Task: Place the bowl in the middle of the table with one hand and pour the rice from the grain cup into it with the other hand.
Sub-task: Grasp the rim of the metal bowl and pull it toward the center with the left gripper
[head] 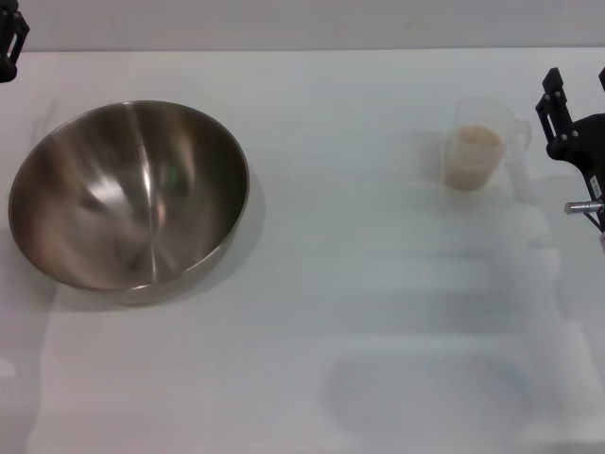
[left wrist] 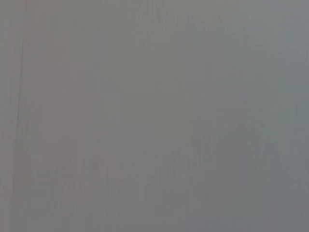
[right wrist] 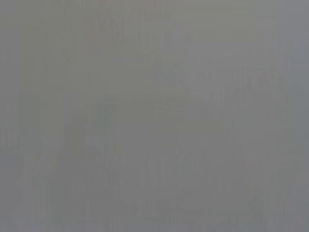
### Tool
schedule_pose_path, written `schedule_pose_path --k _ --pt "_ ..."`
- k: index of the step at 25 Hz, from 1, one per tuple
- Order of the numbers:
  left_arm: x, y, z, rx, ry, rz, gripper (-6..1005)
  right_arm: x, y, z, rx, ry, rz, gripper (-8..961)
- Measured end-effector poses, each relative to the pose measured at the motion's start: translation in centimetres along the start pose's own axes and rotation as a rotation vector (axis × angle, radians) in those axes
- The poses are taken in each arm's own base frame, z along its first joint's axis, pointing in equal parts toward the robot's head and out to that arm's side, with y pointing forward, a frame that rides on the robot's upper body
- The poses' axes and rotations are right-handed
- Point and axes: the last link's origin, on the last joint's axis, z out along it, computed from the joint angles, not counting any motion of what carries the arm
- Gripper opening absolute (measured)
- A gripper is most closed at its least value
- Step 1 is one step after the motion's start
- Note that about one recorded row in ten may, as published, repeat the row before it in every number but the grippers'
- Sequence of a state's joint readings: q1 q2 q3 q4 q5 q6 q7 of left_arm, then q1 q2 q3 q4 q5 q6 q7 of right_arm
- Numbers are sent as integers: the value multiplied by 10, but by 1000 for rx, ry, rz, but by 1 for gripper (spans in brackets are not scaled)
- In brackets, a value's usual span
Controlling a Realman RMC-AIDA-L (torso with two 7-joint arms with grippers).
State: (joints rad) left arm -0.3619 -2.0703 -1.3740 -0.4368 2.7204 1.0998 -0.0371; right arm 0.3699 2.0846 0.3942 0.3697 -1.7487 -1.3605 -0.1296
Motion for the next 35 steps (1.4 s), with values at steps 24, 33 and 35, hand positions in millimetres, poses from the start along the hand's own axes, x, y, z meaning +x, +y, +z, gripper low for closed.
schedule_pose_path --k 24,33,35 --pt "-1 -4 -4 8 -3 6 799 1 7 0 -19 8 16 629" --pt "-1 0 3 -3 -24 -20 799 0 9 2 -24 5 18 629" --pt "4 1 9 -4 -29 -41 799 0 9 2 -24 6 18 629"
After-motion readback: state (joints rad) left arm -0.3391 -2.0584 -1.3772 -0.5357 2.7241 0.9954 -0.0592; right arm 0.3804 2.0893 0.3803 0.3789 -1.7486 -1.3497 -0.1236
